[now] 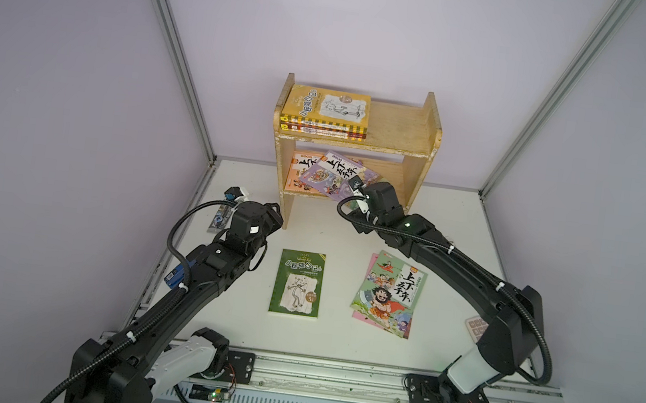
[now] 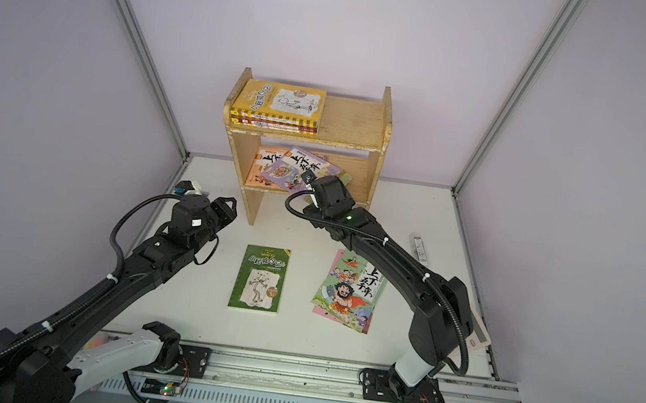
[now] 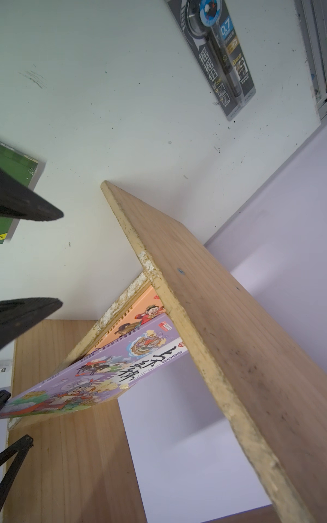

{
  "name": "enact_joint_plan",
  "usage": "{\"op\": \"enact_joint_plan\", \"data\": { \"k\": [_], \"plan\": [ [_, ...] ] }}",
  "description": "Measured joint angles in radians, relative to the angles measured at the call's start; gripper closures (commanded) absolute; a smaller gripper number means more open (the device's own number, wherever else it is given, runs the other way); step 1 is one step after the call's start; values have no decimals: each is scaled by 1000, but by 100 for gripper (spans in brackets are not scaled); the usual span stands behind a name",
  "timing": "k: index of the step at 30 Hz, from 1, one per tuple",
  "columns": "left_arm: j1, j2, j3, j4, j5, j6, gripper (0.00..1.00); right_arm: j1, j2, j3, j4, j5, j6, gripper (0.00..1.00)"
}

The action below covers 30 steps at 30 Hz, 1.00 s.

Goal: Stacking books/files
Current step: Move the book to the bookshelf.

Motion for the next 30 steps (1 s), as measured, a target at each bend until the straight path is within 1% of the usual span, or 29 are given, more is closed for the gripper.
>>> {"op": "enact_joint_plan", "data": {
  "k": [7,13,24,26,30],
  "plan": [
    [0,-2,-3,0,3,0,53,-54,-11,-10,-3,-23,24,11],
    [0,-2,-5,-3,3,0,53,-81,-31,-6,-44,-24,92,11],
    [0,-10,-6,-6,3,-3,53,-81,-110,11,-158,-171,290,11],
    [0,-14,-6,-9,3,-3,50,-81,-113,27,-159,-180,336,12],
    [0,-21,-6,-18,5,-2,41,-81,-72,77,-161,-180,434,12]
  ]
}}
